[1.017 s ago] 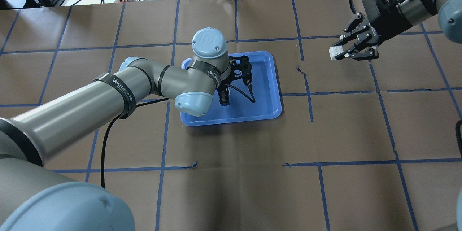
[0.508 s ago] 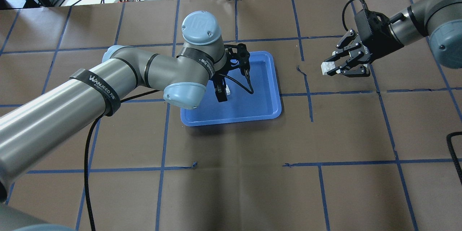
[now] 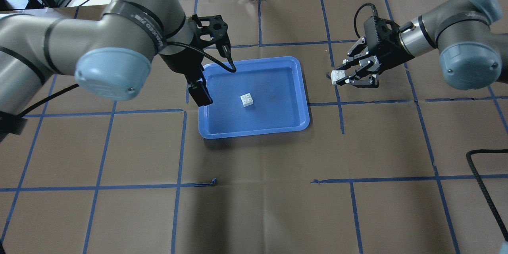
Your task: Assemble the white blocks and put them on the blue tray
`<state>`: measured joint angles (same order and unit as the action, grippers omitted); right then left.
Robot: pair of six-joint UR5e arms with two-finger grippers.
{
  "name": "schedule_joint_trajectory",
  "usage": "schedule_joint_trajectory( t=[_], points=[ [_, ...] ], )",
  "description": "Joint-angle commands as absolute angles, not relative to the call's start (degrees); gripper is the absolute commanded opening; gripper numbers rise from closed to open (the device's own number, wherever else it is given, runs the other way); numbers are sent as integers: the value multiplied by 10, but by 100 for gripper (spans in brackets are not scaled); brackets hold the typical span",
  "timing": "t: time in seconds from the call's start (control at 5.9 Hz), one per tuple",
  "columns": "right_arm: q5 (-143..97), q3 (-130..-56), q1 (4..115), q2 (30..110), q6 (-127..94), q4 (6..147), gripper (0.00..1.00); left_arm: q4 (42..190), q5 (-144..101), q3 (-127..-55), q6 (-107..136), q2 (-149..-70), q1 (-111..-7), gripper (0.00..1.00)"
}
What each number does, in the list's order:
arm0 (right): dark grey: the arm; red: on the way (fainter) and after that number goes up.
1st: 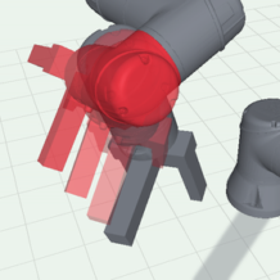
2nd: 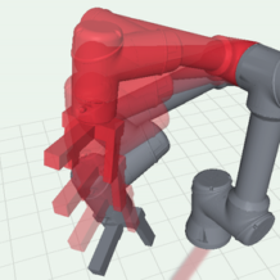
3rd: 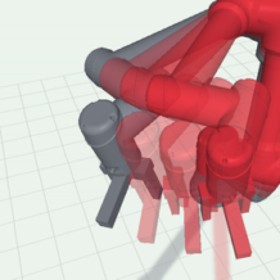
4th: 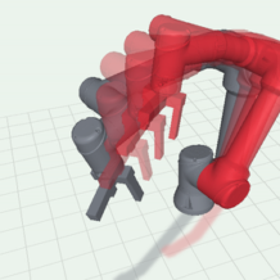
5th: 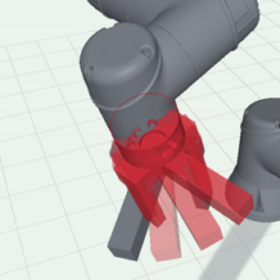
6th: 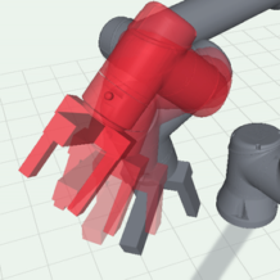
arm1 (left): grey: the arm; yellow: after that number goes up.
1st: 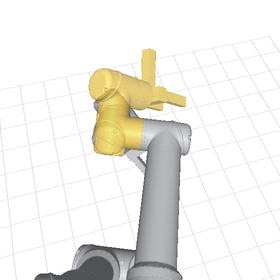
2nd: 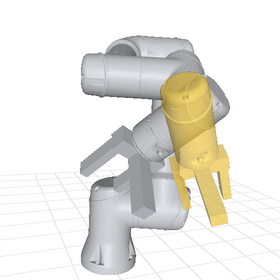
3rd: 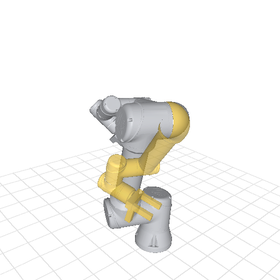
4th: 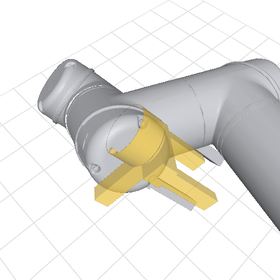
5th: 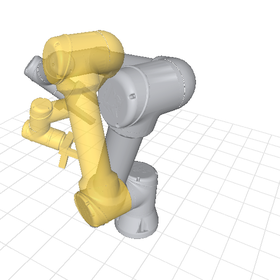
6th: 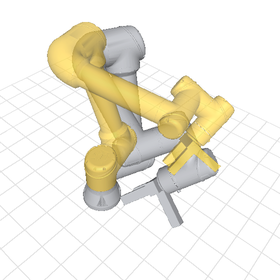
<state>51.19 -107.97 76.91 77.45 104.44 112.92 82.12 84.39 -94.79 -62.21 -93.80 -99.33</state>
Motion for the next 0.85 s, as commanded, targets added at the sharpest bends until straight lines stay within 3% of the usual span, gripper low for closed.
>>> schedule_joint_trajectory(
  t=[0.0,0.68],
  points=[
    [512,-1088,855,735,905,1268,34,933,868,-890,-547,-907,-974,99],
    [517,-1088,962,606,801,1467,34,876,877,-899,-31,-868,-923,99]
  ],
)
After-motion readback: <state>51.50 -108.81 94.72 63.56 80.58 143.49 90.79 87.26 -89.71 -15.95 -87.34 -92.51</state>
